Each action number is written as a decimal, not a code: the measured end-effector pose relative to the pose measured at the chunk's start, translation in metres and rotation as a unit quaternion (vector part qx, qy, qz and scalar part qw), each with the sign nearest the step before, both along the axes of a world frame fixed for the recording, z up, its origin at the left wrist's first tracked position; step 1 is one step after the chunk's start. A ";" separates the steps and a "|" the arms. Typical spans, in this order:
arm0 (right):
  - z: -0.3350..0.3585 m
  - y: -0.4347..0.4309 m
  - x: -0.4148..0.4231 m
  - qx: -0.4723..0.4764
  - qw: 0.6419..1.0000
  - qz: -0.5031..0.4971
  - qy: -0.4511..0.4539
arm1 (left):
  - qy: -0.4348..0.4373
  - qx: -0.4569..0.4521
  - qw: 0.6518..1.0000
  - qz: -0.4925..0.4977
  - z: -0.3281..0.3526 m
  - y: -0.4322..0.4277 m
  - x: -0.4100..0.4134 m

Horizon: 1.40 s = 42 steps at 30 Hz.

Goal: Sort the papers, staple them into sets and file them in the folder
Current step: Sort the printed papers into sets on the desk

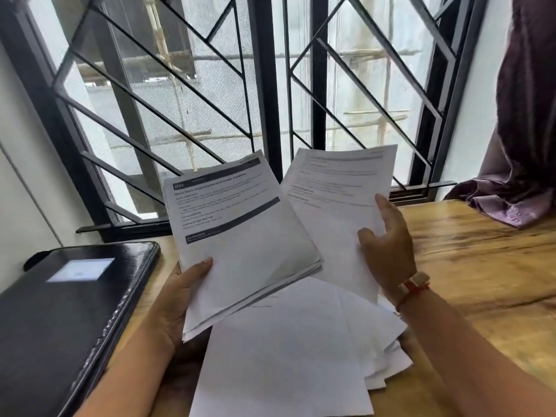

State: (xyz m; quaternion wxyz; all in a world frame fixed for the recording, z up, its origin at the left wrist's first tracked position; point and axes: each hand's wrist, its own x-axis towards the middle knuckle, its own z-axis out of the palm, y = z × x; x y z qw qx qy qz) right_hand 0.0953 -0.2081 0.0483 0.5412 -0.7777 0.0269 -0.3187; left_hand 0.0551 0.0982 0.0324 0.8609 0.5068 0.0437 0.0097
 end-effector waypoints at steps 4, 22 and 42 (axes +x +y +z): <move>-0.001 0.000 -0.005 0.078 0.990 0.075 0.094 | -0.011 0.000 1.000 -0.001 0.002 -0.001 -0.001; -0.007 0.028 -0.015 0.239 0.894 0.360 0.117 | 0.023 0.042 0.997 -0.066 -0.006 -0.004 0.000; -0.007 0.030 -0.020 0.151 0.888 0.411 0.143 | -0.016 0.059 0.998 -0.032 0.000 -0.015 -0.004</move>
